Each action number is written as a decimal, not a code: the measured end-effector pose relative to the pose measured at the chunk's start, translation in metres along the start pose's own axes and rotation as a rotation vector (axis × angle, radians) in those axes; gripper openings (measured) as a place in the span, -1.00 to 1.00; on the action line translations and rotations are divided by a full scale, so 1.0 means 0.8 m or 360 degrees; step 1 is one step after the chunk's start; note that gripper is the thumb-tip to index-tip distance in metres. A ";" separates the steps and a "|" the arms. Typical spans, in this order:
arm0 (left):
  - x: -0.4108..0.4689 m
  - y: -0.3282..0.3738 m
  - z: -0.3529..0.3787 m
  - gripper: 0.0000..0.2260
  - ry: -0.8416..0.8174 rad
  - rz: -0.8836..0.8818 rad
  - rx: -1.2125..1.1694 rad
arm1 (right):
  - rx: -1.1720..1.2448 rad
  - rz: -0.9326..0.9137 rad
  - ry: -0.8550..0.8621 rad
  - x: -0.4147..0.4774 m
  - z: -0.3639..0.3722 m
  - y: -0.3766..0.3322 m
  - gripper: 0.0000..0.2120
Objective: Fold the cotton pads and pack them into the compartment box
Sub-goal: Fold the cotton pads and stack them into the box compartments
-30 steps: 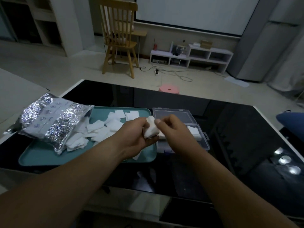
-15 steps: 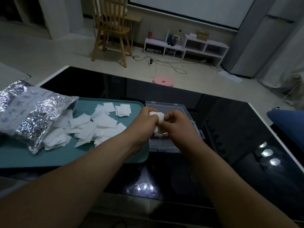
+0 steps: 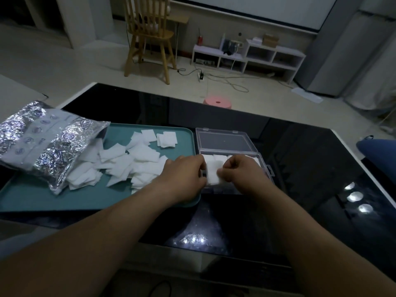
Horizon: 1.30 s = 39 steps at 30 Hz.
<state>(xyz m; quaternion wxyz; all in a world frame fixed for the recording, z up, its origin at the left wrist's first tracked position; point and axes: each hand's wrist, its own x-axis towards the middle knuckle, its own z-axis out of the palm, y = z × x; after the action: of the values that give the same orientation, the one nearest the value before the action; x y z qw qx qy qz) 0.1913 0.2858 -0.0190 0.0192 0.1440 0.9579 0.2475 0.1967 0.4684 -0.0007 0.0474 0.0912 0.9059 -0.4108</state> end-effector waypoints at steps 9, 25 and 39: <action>0.003 -0.007 0.005 -0.80 -0.0011 0.0030 -0.0093 | -0.0250 0.0053 -0.0054 0.010 0.018 -0.001 -0.88; -0.037 -0.117 -0.127 -0.86 0.0438 -0.0246 -0.0317 | -0.0361 -0.0571 0.0213 -0.013 0.076 -0.076 -0.88; -0.068 -0.173 -0.101 -0.45 -0.0248 -0.0198 0.0420 | -0.1045 -0.0843 -0.0382 -0.006 0.154 -0.102 -0.43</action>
<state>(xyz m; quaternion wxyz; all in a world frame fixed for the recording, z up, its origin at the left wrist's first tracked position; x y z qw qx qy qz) 0.1976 0.1169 -0.0161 0.0897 0.1045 0.9848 0.1059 0.1858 0.3223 -0.0214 0.0717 -0.2125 0.9687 -0.1067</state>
